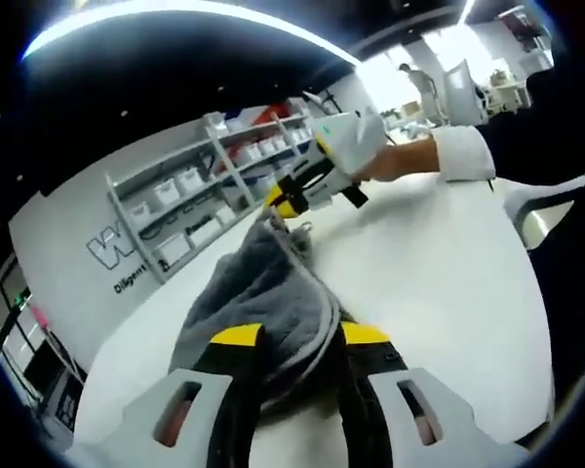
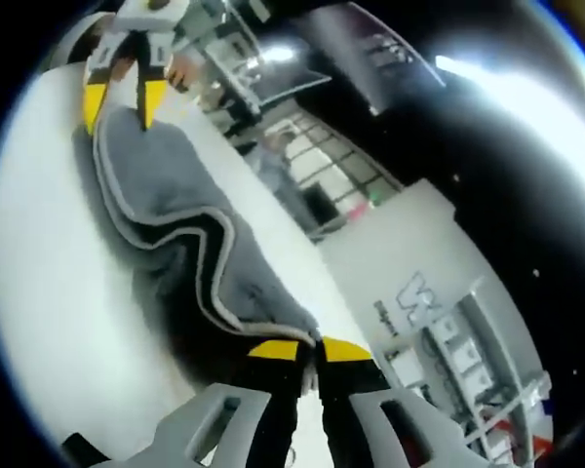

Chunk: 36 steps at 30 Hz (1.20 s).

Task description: Open the folded towel by lifting each exposed corner and separating the folded layers until the towel lies flat within the target outline without major curled edges

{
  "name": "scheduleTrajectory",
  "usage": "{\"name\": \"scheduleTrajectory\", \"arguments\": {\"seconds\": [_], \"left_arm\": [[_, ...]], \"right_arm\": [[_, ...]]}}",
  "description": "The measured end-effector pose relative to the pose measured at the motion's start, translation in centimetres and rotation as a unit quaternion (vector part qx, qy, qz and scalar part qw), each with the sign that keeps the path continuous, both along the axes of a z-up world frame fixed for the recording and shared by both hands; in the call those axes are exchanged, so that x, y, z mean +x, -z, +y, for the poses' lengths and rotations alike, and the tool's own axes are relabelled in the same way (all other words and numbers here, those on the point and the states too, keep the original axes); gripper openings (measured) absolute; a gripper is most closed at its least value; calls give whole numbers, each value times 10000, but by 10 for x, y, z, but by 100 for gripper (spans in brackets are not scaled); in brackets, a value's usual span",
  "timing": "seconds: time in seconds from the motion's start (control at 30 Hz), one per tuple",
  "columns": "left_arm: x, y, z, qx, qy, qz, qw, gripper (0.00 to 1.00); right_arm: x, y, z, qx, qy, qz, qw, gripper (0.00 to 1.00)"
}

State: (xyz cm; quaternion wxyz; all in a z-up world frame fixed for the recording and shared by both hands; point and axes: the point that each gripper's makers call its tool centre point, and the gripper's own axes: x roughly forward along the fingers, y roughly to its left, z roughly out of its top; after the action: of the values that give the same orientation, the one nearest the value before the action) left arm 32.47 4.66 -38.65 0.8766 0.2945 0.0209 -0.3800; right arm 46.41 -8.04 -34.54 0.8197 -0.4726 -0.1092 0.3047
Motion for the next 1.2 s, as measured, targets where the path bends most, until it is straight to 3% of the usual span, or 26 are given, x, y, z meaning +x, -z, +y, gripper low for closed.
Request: {"name": "scheduleTrajectory", "arguments": {"seconds": [0.33, 0.4, 0.6, 0.77, 0.9, 1.03, 1.2], "left_arm": [[-1, 1, -2, -9, -46, -31, 10000, 15], [-1, 2, -1, -20, -58, 3, 10000, 7], [0, 2, 2, -90, -213, 220, 9995, 5], [0, -5, 1, -400, -306, 454, 9977, 4], [-6, -17, -3, -895, -245, 736, 9930, 4], [-11, -30, -7, -1267, -176, 939, 9873, 4], [-16, -41, -7, -1452, -103, 999, 9843, 4]], "right_arm": [[3, -9, -3, 239, 112, -68, 9996, 0], [4, -14, -3, 317, 167, -158, 9992, 0], [6, -22, -2, 377, 305, -372, 9981, 0], [17, -30, -4, 627, 461, -348, 9964, 0], [22, -39, -3, 1021, 461, -163, 9936, 0], [29, -44, -1, 1001, 491, -130, 9937, 0], [39, -46, 3, 956, 499, -6, 9942, 0]]}}
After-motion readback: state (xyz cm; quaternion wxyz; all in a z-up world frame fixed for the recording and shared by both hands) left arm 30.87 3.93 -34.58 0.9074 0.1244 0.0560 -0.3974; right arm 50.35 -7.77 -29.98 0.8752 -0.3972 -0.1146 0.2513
